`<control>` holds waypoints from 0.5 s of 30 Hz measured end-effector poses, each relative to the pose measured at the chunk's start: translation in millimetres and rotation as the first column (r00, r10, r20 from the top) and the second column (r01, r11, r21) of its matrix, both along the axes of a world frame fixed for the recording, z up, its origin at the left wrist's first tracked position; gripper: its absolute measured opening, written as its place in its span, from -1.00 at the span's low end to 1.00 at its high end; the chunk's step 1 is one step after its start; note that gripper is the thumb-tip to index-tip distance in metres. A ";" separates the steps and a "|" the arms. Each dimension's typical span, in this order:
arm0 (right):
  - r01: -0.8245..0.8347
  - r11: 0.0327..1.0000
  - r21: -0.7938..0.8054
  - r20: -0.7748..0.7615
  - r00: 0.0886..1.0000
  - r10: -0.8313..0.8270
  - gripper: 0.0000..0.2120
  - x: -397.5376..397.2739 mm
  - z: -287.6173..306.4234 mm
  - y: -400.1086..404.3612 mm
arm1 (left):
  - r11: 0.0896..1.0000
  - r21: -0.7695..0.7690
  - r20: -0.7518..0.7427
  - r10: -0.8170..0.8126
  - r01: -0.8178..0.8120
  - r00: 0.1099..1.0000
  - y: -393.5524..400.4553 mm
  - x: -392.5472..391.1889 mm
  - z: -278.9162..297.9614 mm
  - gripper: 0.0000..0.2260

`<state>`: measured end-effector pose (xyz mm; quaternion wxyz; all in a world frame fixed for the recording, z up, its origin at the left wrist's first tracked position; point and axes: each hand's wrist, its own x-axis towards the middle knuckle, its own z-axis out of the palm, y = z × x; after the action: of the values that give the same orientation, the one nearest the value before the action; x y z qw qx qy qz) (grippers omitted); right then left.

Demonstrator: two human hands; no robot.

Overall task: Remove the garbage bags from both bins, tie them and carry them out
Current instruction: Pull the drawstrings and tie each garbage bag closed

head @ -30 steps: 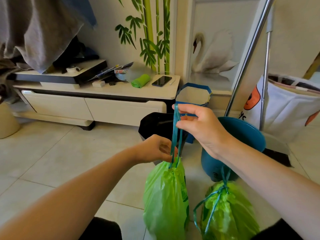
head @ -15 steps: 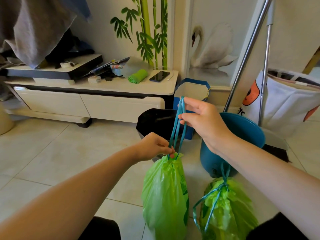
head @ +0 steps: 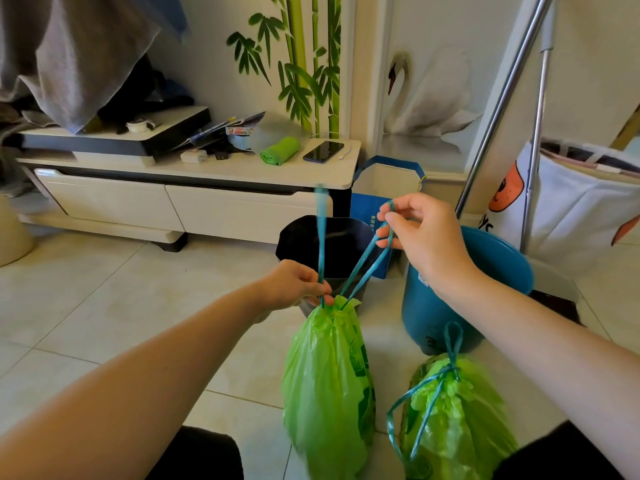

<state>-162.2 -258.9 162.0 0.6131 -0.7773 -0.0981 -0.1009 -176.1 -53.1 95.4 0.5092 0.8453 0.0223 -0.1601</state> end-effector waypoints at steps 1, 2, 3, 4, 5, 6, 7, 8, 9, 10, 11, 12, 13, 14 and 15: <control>-0.002 1.000 -0.013 0.009 1.000 0.002 -0.80 -0.3 -0.5 -0.2 | 1.000 0.021 -0.002 0.007 -0.007 1.000 0.9 0.1 -0.5 -0.74; -0.005 0.999 -0.034 0.023 1.000 0.006 -0.80 -1.0 -0.7 0.0 | 0.999 0.045 0.004 0.010 -0.011 1.000 1.4 0.5 -1.3 -0.73; -0.013 0.998 -0.055 0.042 0.999 0.015 -0.82 -2.1 -0.3 0.5 | 0.998 0.069 0.017 0.011 -0.013 1.000 1.0 1.1 -2.2 -0.73; -0.029 0.997 -0.071 0.066 0.997 0.033 -0.84 -3.6 0.7 1.5 | 0.996 0.089 0.035 0.010 -0.013 0.999 -0.5 1.3 -3.2 -0.75; -0.050 0.995 -0.084 0.090 0.994 0.058 -0.86 -5.7 2.4 2.7 | 0.994 0.105 0.054 0.004 -0.009 0.999 -2.8 1.0 -3.7 -0.77; -0.074 0.993 -0.094 0.111 0.990 0.084 -0.87 -8.2 4.3 4.4 | 0.993 0.121 0.070 -0.010 0.002 0.997 -6.0 0.2 -3.6 -0.77; -0.094 0.990 -0.102 0.126 0.986 0.107 -0.87 -10.9 5.9 6.4 | 0.989 0.143 0.083 -0.036 0.024 0.996 -9.6 -1.3 -3.1 -0.77; -0.110 0.988 -0.109 0.137 0.983 0.124 -0.87 -13.2 7.2 8.5 | 0.983 0.175 0.096 -0.073 0.055 0.993 -13.2 -2.7 -2.4 -0.77; -0.122 0.986 -0.113 0.147 0.980 0.138 -0.87 -14.9 8.4 10.5 | 0.973 0.213 0.108 -0.120 0.095 0.987 -17.0 -4.0 -1.6 -0.76; -0.132 0.985 -0.112 0.152 0.977 0.149 -0.87 -16.2 9.2 12.3 | 0.958 0.251 0.116 -0.171 0.137 0.978 -21.2 -5.1 -0.5 -0.76; -0.143 0.984 -0.106 0.151 0.976 0.158 -0.87 -17.1 9.6 13.7 | 0.941 0.286 0.117 -0.220 0.180 0.968 -25.1 -6.1 0.6 -0.76; -0.150 0.984 -0.099 0.150 0.975 0.164 -0.87 -17.3 9.6 14.8 | 0.924 0.315 0.113 -0.264 0.217 0.958 -28.6 -6.7 1.2 -0.76; -0.154 0.984 -0.093 0.150 0.974 0.167 -0.87 -16.9 9.6 15.6 | 0.909 0.337 0.106 -0.297 0.247 0.949 -31.4 -6.9 1.2 -0.79; -0.156 0.984 -0.085 0.148 0.975 0.167 -0.88 -16.0 9.3 16.3 | 0.896 0.354 0.098 -0.321 0.268 0.942 -33.8 -7.3 0.7 -0.81; -0.157 0.985 -0.076 0.143 0.976 0.167 -0.88 -15.0 9.0 16.7 | 0.886 0.369 0.092 -0.337 0.282 0.937 -35.7 -8.2 -0.2 -0.82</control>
<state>-177.2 -242.2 170.9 0.5849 -0.7764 -0.2099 -0.1050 -184.3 -88.8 95.2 0.3187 0.9246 -0.1243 -0.1675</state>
